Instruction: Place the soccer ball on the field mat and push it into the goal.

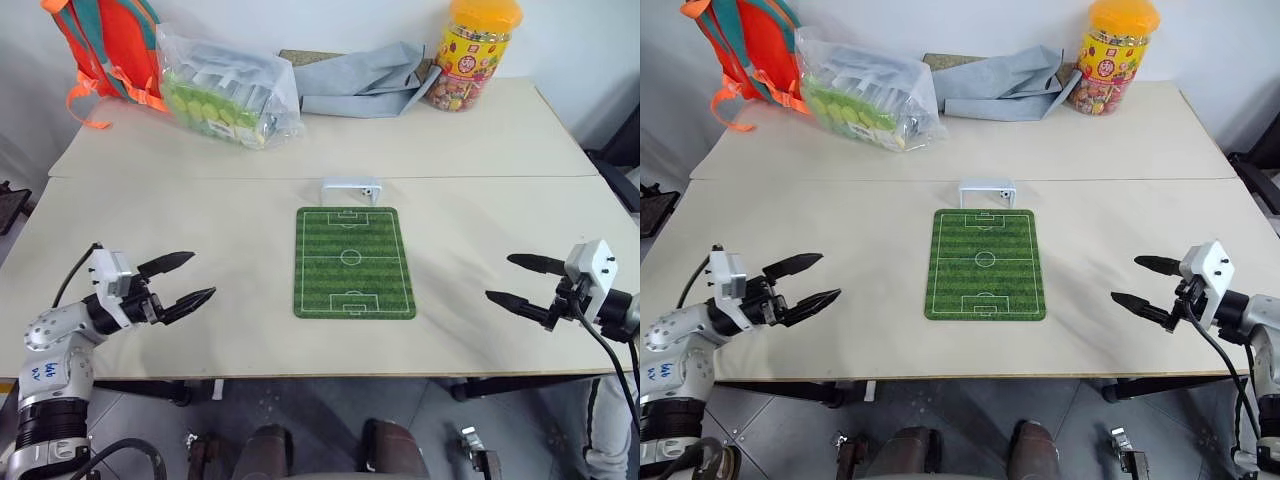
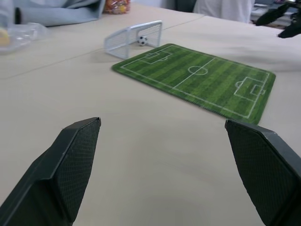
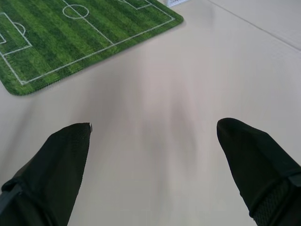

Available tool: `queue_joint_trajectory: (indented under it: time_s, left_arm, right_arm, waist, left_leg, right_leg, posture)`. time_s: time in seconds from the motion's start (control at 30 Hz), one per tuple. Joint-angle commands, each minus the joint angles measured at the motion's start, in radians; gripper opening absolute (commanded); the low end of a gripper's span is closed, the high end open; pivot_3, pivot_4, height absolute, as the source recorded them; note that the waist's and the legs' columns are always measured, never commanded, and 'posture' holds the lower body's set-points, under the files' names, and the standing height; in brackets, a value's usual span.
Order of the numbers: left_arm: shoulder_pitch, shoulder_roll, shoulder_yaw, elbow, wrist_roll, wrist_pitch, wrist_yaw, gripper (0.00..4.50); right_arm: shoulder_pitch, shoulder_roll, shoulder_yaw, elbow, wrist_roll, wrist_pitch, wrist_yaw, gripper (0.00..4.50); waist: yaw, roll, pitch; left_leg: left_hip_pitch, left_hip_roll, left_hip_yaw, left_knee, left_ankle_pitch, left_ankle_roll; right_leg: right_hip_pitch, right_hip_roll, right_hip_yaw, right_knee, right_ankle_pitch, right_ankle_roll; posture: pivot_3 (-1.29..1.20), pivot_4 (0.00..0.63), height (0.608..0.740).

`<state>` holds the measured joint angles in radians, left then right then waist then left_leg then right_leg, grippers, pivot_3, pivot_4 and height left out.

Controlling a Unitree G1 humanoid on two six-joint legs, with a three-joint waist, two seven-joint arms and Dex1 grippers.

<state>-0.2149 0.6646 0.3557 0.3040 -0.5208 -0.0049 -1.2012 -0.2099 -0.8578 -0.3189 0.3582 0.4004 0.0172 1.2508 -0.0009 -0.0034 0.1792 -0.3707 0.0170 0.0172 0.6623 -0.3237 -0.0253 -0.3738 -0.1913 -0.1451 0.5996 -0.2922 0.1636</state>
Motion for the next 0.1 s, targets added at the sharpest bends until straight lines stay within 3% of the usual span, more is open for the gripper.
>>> queue_joint_trajectory:
  time_s: [0.03, 0.1]
  left_arm:
    - [-0.011, 0.019, 0.02, 0.027, -0.016, -0.004, -0.018, 4.5]
    - [-0.014, 0.035, 0.018, 0.057, -0.002, -0.024, -0.04, 4.5]
  right_arm:
    - [0.007, 0.005, -0.032, -0.014, 0.034, 0.001, -0.004, 4.48]
    - [0.022, 0.012, -0.029, -0.025, 0.032, 0.016, -0.021, 4.48]
  waist:
    - [0.0, 0.0, 0.0]
    - [0.0, 0.0, 0.0]
  left_leg:
    - [0.0, 0.0, 0.0, 0.0, 0.0, 0.0]
    - [0.0, 0.0, 0.0, 0.0, 0.0, 0.0]
  right_leg:
    - [0.0, 0.0, 0.0, 0.0, 0.0, 0.0]
    - [0.0, 0.0, 0.0, 0.001, 0.0, 0.0]
  posture:
    - [0.0, 0.15, 0.74]
    - [0.0, 0.15, 0.74]
